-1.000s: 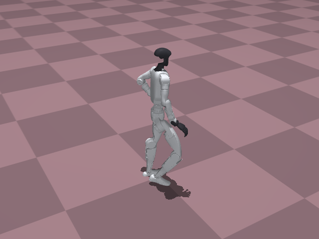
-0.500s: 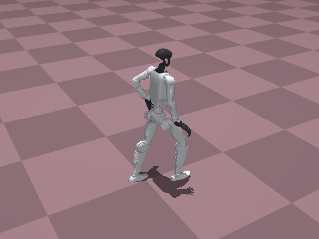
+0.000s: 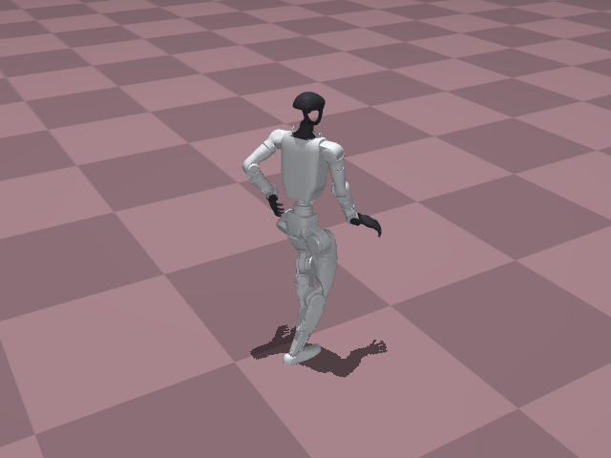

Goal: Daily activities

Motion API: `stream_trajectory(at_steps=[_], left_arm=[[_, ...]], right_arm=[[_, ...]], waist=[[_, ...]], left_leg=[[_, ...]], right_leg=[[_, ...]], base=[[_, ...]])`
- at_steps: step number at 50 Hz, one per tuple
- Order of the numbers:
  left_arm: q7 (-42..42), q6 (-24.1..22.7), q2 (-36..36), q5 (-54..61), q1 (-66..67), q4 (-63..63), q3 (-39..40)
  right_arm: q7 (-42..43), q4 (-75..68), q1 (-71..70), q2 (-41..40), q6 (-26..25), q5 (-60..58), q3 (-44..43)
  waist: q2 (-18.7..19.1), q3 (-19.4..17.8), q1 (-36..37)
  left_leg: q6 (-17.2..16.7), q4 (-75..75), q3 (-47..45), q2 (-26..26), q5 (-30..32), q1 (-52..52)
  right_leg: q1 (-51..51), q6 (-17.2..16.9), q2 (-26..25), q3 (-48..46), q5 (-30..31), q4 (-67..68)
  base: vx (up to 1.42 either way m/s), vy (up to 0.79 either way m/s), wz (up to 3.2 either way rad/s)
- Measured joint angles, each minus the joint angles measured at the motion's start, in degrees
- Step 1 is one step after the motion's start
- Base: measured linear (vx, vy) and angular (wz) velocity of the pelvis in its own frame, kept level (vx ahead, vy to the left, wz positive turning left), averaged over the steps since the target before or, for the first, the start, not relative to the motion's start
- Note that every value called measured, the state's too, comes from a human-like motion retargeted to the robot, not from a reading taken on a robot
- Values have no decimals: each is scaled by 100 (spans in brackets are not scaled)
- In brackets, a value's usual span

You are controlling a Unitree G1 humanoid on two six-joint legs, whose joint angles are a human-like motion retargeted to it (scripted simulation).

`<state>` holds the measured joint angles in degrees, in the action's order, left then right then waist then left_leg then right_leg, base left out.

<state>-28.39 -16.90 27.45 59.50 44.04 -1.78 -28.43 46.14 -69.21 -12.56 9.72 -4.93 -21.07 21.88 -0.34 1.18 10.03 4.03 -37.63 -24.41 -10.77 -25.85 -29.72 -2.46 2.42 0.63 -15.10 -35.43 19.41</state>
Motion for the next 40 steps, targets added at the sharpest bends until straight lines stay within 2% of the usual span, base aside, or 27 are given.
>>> stream_trajectory(at_steps=[2,5,10,12,15,18,22,25,29,35,40], left_arm=[[56,62,-51,72,-36,91,-11],[158,134,-55,171,-34,131,-54],[412,189,66,416,-70,124,-91],[490,180,84,490,-48,96,-77],[546,135,72,399,3,37,-14],[390,58,65,93,44,-32,0],[-57,-39,78,-364,79,-101,-54],[-328,-72,78,-659,140,-127,-131],[-552,-117,64,-835,206,-115,-223],[-760,-180,47,-861,125,71,-336],[-662,-216,-53,-842,103,247,-201]], right_arm=[[-95,10,-102,-17,13,-97,76],[-232,32,-184,-18,24,-231,198],[-497,4,-145,43,-38,-456,249],[-583,-26,-30,73,-93,-564,192],[-712,-56,174,107,-183,-700,92],[-718,-40,336,140,-251,-792,-2],[-519,25,506,205,-261,-891,-129],[-360,82,657,237,-220,-920,-174],[-239,106,799,198,-147,-975,-137],[-281,24,875,95,4,-958,61],[-379,-35,943,24,120,-866,181]], waist=[[-118,124,-54],[-176,296,-85],[-643,486,-182],[-938,476,-265],[-1301,392,-415],[-1392,246,-563],[-1161,-10,-738],[-910,-184,-874],[-605,-389,-1029],[-222,-488,-1013],[-223,-345,-939]], left_leg=[[-209,1639,-155,448,471,106],[-378,2595,-251,666,777,67],[-48,3327,-228,1463,1538,622],[194,3327,-118,1942,1570,875],[497,3310,138,2639,1414,1294],[628,3394,479,3058,1235,1813],[608,3733,1069,3184,1003,2669],[510,3965,1542,3106,810,3311],[324,4102,2171,2874,512,4020],[59,3944,2975,2344,97,4558],[-31,3134,3051,2161,-306,4713]], right_leg=[[23,-55,130,-35,-68,14],[47,-95,199,-22,-218,277],[-49,-307,754,556,-178,1582],[-200,-595,1084,923,258,2489],[-597,-995,1603,1344,1328,4114],[-1168,-875,2050,1495,1908,5525],[-1996,-305,2284,1429,1336,6323],[-2519,-66,2156,1248,768,6014],[-2919,-227,1636,1047,432,4538],[-2782,-785,607,1274,776,1071],[-2635,-814,511,1572,1024,943]], base=[[54,16,51],[57,19,45],[61,21,67],[59,19,110],[58,15,109],[59,13,87],[62,13,84],[64,8,103],[66,4,130],[66,-3,143],[62,-13,145]])
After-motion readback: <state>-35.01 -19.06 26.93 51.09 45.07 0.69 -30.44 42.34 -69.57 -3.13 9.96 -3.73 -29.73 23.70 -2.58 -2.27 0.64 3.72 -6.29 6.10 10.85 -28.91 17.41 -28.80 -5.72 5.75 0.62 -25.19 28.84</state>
